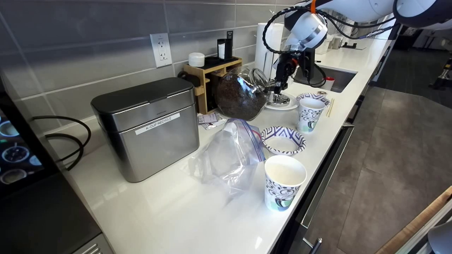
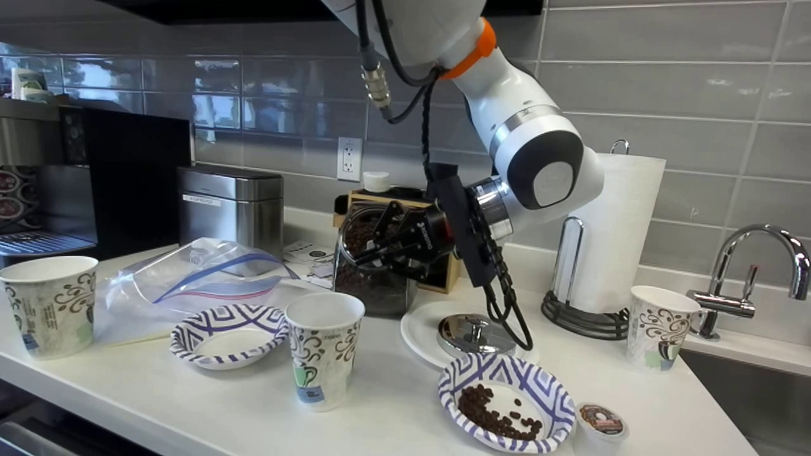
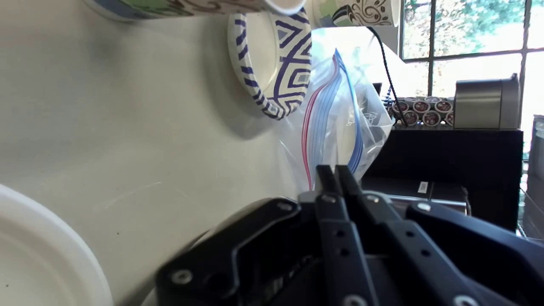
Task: Empty a scoop of coffee grounds into the paper cup
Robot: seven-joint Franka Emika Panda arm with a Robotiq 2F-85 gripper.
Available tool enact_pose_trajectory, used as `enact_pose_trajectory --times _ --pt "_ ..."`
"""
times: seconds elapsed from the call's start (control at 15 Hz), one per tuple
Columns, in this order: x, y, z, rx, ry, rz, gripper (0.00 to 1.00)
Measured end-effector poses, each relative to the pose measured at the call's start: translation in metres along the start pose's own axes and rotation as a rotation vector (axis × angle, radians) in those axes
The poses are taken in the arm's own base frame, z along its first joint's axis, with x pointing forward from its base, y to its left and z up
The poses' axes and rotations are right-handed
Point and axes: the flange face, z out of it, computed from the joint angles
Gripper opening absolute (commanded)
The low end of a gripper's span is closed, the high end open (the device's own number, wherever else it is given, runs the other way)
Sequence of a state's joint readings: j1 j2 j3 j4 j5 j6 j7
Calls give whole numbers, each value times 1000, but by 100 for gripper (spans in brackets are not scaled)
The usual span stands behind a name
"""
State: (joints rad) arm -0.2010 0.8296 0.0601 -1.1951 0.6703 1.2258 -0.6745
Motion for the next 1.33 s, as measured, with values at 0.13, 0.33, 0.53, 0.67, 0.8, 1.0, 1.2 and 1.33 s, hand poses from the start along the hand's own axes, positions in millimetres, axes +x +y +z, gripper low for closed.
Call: enact_pose_trajectory --times 0.13,0.33,0.53,0.67,0.8,1.0,1.2,1.33 --pt "-4 -5 -10 -2 4 12 1" --pt "-5 -17 -21 -7 -3 53 1" --pt "-1 -30 -24 -34 -27 115 1" --pt "4 -36 -21 -62 -52 162 1" --pt "11 -41 -16 -96 -76 203 1" --pt "21 -43 -10 -148 -104 230 1" --pt "31 -44 -4 -202 -126 243 1" --pt "37 -45 -1 -227 -133 247 1"
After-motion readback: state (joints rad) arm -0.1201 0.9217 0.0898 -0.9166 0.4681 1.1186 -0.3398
